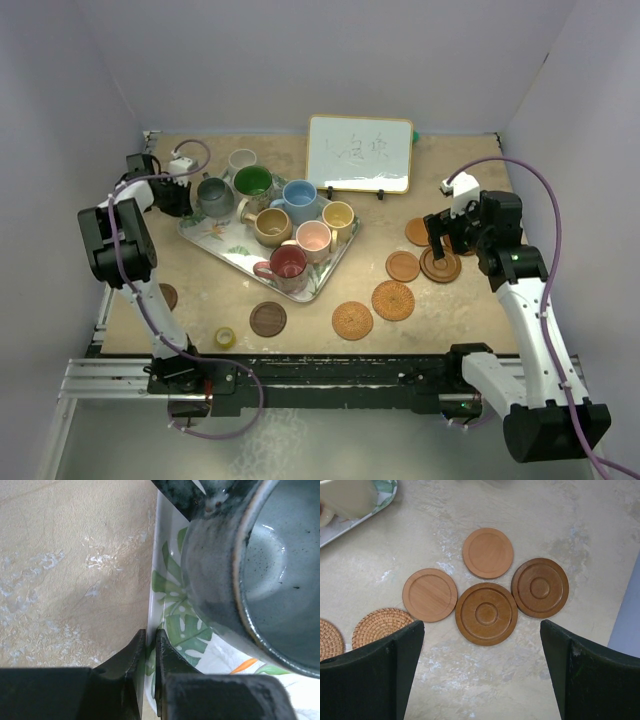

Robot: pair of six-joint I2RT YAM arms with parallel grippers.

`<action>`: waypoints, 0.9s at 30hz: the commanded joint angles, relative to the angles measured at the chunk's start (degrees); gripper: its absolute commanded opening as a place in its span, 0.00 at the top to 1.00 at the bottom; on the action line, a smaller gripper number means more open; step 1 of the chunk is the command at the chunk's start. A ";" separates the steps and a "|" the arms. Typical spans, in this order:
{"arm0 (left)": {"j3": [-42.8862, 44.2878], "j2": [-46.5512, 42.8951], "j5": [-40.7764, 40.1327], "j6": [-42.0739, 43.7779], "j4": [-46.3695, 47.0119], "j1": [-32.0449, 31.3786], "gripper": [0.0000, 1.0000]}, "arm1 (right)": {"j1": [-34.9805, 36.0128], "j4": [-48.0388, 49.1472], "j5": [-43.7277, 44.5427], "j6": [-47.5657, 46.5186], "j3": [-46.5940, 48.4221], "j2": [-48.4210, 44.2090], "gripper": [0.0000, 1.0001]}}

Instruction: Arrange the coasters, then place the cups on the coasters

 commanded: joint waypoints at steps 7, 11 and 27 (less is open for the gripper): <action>-7.21 0.35 -9.35 3.17 4.73 7.57 0.97 | 0.27 -0.09 0.53 -0.77 0.19 0.24 0.00; -8.39 0.41 -10.92 4.22 5.05 9.16 0.97 | 0.26 -0.09 0.66 -0.76 0.25 0.33 0.00; -10.06 0.96 -16.35 2.34 8.45 18.46 0.97 | 0.44 -0.09 0.73 -0.89 0.39 0.77 0.00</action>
